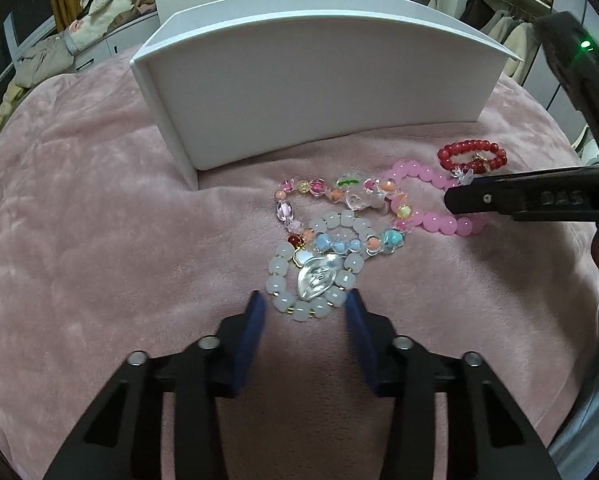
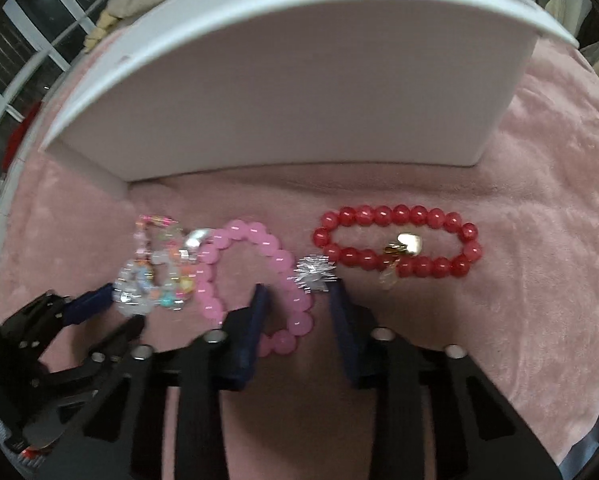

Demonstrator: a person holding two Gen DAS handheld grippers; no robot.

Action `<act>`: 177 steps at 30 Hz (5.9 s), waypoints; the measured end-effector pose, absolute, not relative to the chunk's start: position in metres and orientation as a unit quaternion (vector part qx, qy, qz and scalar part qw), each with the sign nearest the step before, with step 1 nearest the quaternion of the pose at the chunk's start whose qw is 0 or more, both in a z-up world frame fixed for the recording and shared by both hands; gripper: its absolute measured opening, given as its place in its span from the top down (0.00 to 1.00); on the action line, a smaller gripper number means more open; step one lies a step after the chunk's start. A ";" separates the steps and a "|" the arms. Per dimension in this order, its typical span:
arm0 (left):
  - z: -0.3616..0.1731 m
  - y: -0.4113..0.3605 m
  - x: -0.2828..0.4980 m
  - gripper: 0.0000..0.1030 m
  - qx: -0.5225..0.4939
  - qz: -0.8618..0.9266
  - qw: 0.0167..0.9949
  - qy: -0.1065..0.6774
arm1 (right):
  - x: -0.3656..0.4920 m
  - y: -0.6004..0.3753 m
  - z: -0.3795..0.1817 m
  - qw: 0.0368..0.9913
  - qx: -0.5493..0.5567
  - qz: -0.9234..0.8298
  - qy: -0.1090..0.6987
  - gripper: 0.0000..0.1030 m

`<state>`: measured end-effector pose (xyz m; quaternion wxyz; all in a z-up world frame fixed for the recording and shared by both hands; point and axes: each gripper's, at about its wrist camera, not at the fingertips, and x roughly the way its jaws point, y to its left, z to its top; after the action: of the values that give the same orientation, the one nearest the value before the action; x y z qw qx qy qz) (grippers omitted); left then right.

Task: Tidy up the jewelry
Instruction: 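Grasp the clear bead bracelet with the left tool while the right tool grasps the pink bead bracelet, then carry both bracelets into the white box and open both tools, then move both tools back to the remaining jewelry on the bed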

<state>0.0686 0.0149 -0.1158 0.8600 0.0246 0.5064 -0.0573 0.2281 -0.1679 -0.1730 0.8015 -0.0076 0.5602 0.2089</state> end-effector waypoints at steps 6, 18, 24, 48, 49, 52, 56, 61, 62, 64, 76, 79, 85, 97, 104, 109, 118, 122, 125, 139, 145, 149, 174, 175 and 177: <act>-0.112 0.022 0.062 0.85 0.019 -0.069 0.861 0.503 | 0.217 -0.180 -0.165 0.809 0.015 0.219 0.546 0.88; -0.096 0.025 0.048 0.86 0.025 -0.081 0.867 0.490 | 0.175 -0.210 -0.126 0.836 0.049 0.266 0.477 0.89; -0.077 0.030 0.043 0.86 0.021 -0.076 0.877 0.474 | 0.178 -0.214 -0.105 0.844 0.070 0.287 0.448 0.89; 0.016 0.029 0.043 0.86 0.027 -0.088 0.913 0.397 | 0.164 -0.208 -0.048 0.866 0.105 0.327 0.363 0.89; 0.021 0.028 0.044 0.85 0.029 -0.088 0.915 0.392 | 0.165 -0.209 -0.045 0.867 0.103 0.326 0.362 0.89; 0.033 0.025 0.049 0.85 0.034 -0.088 0.919 0.382 | 0.168 -0.208 -0.034 0.872 0.097 0.322 0.356 0.88; 0.048 0.021 0.060 0.85 0.037 -0.087 0.924 0.370 | 0.174 -0.206 -0.012 0.880 0.086 0.318 0.342 0.89; 0.059 0.019 0.076 0.85 0.039 -0.086 0.928 0.362 | 0.183 -0.202 0.014 0.888 0.074 0.316 0.327 0.89; 0.061 0.018 0.080 0.85 0.039 -0.087 0.928 0.361 | 0.185 -0.201 0.017 0.889 0.073 0.316 0.325 0.89; 0.065 0.018 0.086 0.85 0.042 -0.086 0.929 0.358 | 0.191 -0.199 0.025 0.891 0.070 0.315 0.321 0.89; 0.081 0.019 0.131 0.85 0.047 -0.071 0.933 0.349 | 0.236 -0.194 0.034 0.898 0.084 0.301 0.309 0.89; 0.077 0.021 0.144 0.85 0.047 -0.061 0.932 0.354 | 0.249 -0.190 0.030 0.899 0.079 0.296 0.312 0.89; 0.054 0.029 0.170 0.85 0.044 -0.037 0.925 0.375 | 0.279 -0.183 0.013 0.898 0.074 0.288 0.326 0.89; -0.002 0.039 0.206 0.85 0.037 -0.006 0.904 0.426 | 0.305 -0.152 -0.040 0.885 0.037 0.273 0.376 0.89; -0.033 0.047 0.217 0.85 0.021 0.006 0.886 0.464 | 0.314 -0.144 -0.064 0.878 0.040 0.260 0.400 0.89; -0.042 0.055 0.222 0.85 0.009 0.004 0.881 0.472 | 0.321 -0.143 -0.071 0.874 0.044 0.255 0.412 0.89; -0.028 0.051 0.214 0.61 0.015 -0.003 0.892 0.451 | 0.309 -0.150 -0.066 0.868 0.054 0.264 0.416 0.80; -0.017 0.046 0.204 0.52 0.013 -0.012 0.897 0.442 | 0.300 -0.156 -0.053 0.874 0.049 0.262 0.407 0.57; -0.005 0.041 0.191 0.31 0.014 -0.020 0.905 0.424 | 0.289 -0.161 -0.041 0.884 0.034 0.258 0.389 0.26; 0.026 0.020 0.126 0.10 0.024 -0.061 0.925 0.373 | 0.213 -0.208 -0.007 0.920 -0.009 0.218 0.326 0.05; 0.022 0.017 0.102 0.10 0.020 -0.073 0.923 0.378 | 0.203 -0.220 -0.017 0.920 -0.005 0.214 0.328 0.05; 0.014 0.012 0.088 0.10 0.023 -0.075 0.920 0.384 | 0.198 -0.222 -0.029 0.917 -0.004 0.215 0.335 0.05; -0.073 0.003 0.061 0.10 0.017 -0.098 0.891 0.443 | 0.198 -0.249 -0.101 0.879 0.066 0.183 0.436 0.13; -0.075 0.004 0.061 0.10 0.017 -0.099 0.890 0.445 | 0.201 -0.252 -0.104 0.875 0.073 0.181 0.444 0.16; -0.083 0.003 0.061 0.10 0.019 -0.101 0.887 0.450 | 0.206 -0.256 -0.112 0.866 0.087 0.176 0.460 0.23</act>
<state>0.0610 0.0032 -0.0829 0.8872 0.0191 0.4497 -0.1010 0.2061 -0.2562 -0.1121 0.8661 0.0874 0.4598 0.1757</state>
